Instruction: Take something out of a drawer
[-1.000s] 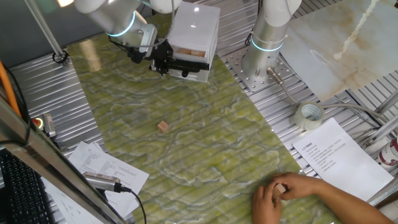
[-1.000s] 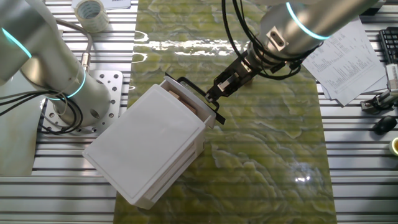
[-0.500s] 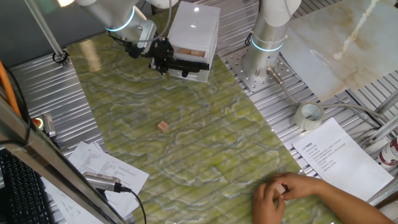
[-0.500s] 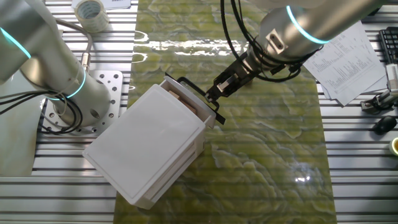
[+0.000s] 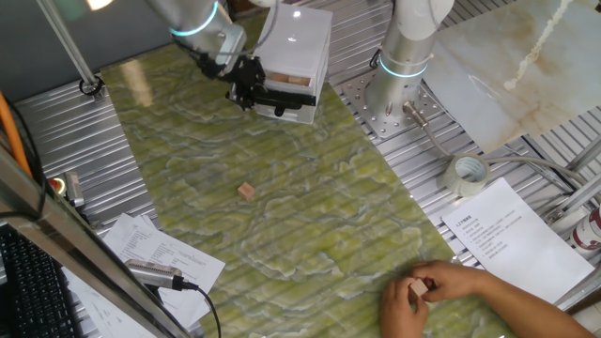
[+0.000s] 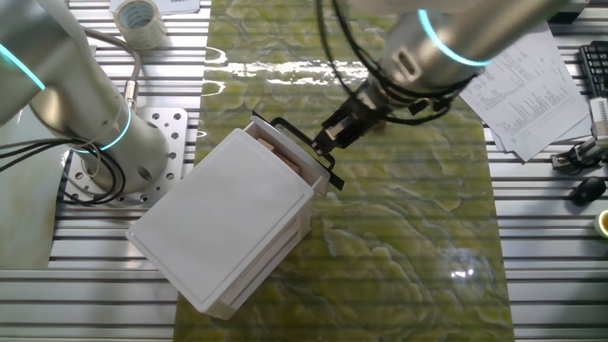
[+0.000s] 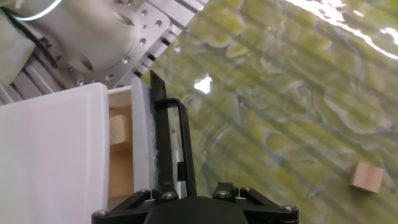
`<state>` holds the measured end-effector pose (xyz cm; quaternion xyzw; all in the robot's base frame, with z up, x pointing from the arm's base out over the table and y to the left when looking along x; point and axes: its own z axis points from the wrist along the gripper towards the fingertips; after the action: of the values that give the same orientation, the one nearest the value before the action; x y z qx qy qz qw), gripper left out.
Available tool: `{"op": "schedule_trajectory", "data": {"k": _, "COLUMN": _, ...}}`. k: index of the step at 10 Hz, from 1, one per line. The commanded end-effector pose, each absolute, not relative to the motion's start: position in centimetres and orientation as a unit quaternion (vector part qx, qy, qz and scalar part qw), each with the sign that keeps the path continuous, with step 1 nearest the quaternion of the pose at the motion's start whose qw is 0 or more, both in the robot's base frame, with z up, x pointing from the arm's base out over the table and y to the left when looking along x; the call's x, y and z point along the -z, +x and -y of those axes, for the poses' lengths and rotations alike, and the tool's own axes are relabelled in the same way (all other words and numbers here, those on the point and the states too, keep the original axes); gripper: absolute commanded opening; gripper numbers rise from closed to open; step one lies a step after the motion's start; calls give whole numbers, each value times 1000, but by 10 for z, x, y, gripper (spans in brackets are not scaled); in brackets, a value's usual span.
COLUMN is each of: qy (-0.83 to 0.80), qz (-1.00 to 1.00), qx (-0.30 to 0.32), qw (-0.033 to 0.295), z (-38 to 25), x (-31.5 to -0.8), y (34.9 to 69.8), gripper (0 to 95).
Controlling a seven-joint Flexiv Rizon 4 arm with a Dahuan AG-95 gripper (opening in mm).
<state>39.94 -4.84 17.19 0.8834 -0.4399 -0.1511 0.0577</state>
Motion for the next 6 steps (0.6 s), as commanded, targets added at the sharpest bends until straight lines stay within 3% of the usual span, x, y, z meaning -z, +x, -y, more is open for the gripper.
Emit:
{"op": "schedule_trajectory", "data": {"k": 1, "qy": 885, "qz": 437, "qx": 155, "qw": 50, "z": 48, "x": -171, "y": 403, "gripper": 380}}
{"op": "schedule_trajectory", "data": {"k": 6, "qy": 889, "qz": 427, "qx": 157, "qw": 49, "z": 48, "x": -171, "y": 403, "gripper": 380}}
